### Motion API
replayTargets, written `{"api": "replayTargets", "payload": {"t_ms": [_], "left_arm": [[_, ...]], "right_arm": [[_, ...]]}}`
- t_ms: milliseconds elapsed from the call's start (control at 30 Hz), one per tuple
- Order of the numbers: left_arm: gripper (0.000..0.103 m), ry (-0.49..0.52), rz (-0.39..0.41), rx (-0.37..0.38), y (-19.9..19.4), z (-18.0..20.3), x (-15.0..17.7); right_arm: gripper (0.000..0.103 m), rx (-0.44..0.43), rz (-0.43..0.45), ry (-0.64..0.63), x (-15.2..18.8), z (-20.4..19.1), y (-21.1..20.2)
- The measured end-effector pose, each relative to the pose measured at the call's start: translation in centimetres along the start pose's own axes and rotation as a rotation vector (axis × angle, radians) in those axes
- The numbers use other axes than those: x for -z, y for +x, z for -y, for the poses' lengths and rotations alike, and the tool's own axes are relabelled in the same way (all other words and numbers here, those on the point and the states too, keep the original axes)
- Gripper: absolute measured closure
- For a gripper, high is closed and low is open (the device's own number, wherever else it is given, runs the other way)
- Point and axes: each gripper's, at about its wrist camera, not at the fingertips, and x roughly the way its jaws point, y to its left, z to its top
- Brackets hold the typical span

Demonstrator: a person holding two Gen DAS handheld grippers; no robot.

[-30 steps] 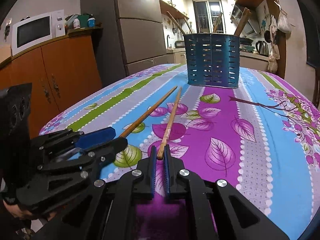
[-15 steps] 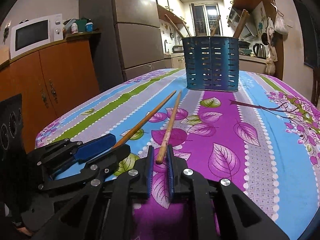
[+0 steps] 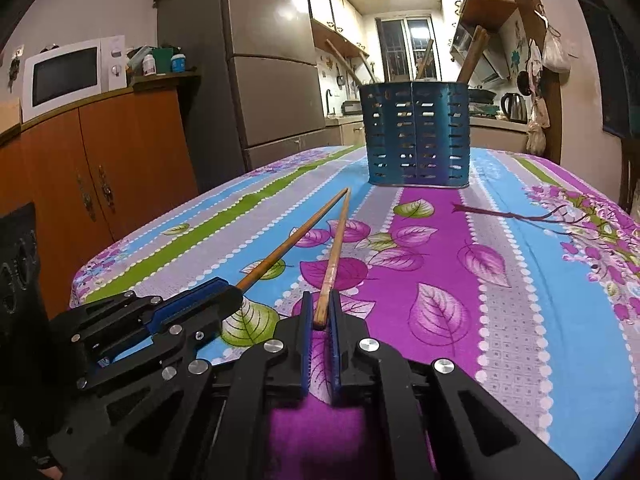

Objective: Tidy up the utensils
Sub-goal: 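Close the left tool on a chopstick while the right tool grasps another, then lift the left tool's chopstick toward the holder while the right tool carries its own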

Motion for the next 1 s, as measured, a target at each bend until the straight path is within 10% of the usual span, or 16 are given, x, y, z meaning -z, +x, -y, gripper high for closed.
{"api": "replayTargets", "payload": {"t_ms": [500, 1000], "left_arm": [[0.097, 0.052, 0.252, -0.015, -3.8, 0.2, -7.9], [0.098, 0.114, 0.321, -0.016, -1.3, 1.4, -14.6]], "right_arm": [[0.096, 0.044, 0.224, -0.116, -7.1, 0.3, -9.4], [0.096, 0.004, 0.203, -0.135, -16.0, 4.3, -6.1]]}}
